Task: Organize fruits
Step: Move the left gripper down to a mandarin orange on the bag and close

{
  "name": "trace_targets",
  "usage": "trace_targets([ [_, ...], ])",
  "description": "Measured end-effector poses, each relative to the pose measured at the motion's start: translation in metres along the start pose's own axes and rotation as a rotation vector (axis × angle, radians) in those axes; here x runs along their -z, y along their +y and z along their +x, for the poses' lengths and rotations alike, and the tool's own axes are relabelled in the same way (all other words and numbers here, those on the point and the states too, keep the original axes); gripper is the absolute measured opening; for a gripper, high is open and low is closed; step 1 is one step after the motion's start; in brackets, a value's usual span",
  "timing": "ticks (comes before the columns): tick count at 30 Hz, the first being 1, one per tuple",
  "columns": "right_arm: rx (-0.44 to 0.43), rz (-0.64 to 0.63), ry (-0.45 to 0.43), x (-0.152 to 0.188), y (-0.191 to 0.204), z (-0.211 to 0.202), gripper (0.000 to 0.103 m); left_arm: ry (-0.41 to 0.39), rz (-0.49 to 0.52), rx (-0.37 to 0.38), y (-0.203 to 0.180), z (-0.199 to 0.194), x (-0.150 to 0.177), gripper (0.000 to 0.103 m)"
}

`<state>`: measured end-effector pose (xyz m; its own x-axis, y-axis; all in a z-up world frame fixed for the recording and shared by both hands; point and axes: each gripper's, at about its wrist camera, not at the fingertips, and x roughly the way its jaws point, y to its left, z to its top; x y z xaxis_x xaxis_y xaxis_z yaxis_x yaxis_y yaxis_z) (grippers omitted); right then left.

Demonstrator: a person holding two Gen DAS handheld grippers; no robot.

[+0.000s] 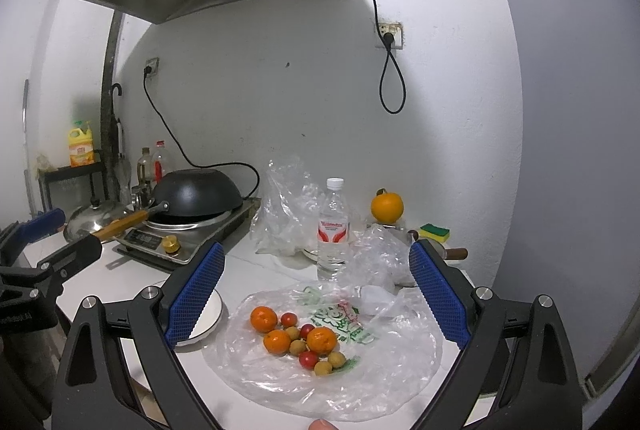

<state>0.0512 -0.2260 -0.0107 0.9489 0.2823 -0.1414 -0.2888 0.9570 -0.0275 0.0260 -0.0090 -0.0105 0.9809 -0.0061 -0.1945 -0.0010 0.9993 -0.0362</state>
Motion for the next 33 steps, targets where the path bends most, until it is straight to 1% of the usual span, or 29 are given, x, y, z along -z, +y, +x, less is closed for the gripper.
trace_targets([
  [4,-0.014,-0.024,0.013,0.006,-0.005,0.008,0.095,0.003,-0.012,0.022,-0.008,0.01,0.005,0.102],
  [7,-0.017,-0.021,0.014,0.012,-0.012,0.012,0.095,0.029,0.001,0.028,-0.015,0.02,0.008,0.102],
  [11,-0.01,-0.001,0.047,0.023,-0.026,0.024,0.095,0.044,0.048,0.034,-0.026,0.038,0.016,0.102],
  [12,-0.01,0.002,0.054,0.025,-0.028,0.027,0.095,0.021,0.089,0.034,-0.029,0.044,0.018,0.102],
  [14,-0.009,0.01,0.07,0.03,-0.034,0.032,0.095,0.022,0.121,0.037,-0.034,0.052,0.022,0.102],
  [17,-0.009,0.023,0.1,0.038,-0.042,0.042,0.095,0.057,0.151,0.04,-0.042,0.068,0.03,0.102],
  [20,-0.009,0.03,0.125,0.045,-0.049,0.051,0.095,0.094,0.122,0.055,-0.048,0.078,0.037,0.102],
  [28,-0.011,0.052,0.203,0.067,-0.065,0.074,0.095,0.191,0.15,0.078,-0.062,0.109,0.058,0.101],
  [33,-0.019,0.084,0.252,0.08,-0.072,0.089,0.095,0.231,0.182,0.094,-0.071,0.127,0.07,0.101],
])
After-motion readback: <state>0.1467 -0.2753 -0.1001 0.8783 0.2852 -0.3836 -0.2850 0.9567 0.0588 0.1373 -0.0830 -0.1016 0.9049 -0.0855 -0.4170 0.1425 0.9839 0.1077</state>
